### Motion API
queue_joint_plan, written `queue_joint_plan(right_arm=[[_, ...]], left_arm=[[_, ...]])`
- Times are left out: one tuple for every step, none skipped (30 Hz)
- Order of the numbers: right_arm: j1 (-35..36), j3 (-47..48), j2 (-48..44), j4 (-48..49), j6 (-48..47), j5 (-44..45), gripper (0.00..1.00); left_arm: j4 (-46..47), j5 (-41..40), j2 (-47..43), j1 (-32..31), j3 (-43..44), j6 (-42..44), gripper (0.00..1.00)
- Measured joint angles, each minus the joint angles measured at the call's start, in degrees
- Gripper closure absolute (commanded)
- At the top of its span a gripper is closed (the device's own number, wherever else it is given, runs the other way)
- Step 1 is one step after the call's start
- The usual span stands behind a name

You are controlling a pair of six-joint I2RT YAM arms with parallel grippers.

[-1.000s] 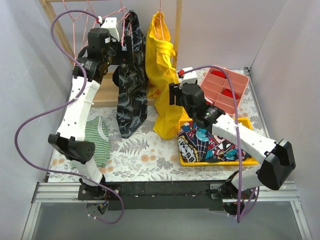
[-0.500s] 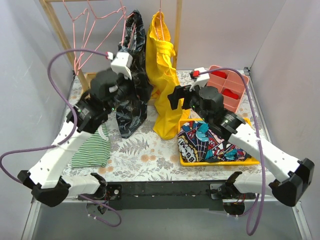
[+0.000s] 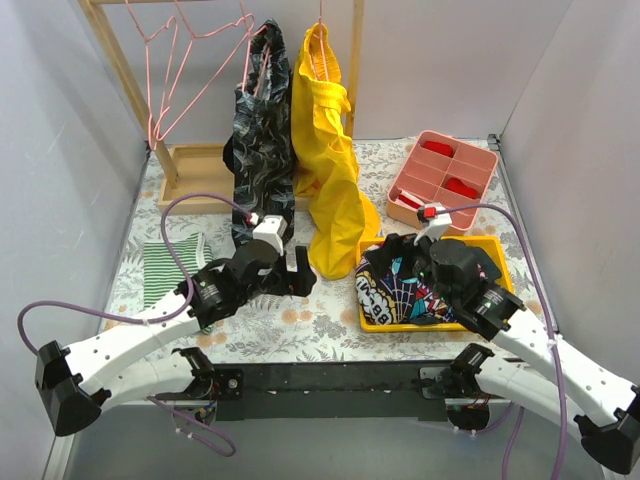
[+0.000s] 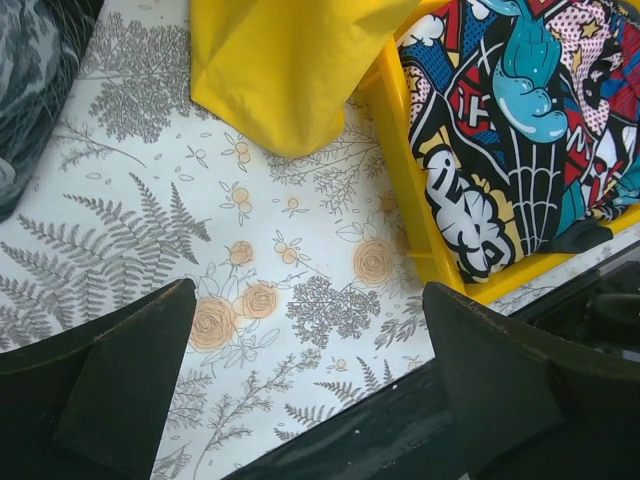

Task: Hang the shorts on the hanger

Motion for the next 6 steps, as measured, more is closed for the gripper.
queue_joint_plan(right_arm=[[0.0, -1.2, -1.7, -0.5, 0.5, 0.1, 0.02], [0.0, -2.1, -3.1, -1.1, 1.1, 0.1, 0.02], [0.0, -2.7, -4.2, -1.8, 1.5, 0.2, 0.01], [0.0, -3.3, -5.6, -2.4, 1.9, 0.2, 0.02], [0.0, -3.5, -6.4, -3.1, 2.4, 0.2, 0.01], [0.0, -3.7, -7.0, -3.4, 2.8, 0.3, 0.02]], left_arm=[[0.6, 0.0, -0.9, 0.0, -1.4, -1.8, 0.02], [0.8, 0.0, -1.7, 0.0, -2.1, -2.8, 0.02], [1.1, -0.1, -2.6, 0.0, -3.0, -3.7, 0.02], [1.2, -0.2, -3.6, 0.0, -3.7, -4.3, 0.02], [1.4, -0.3, -4.5, 0.0, -4.3, -4.8, 0.02], [1.4, -0.5, -5.3, 0.0, -4.8, -5.2, 0.02]])
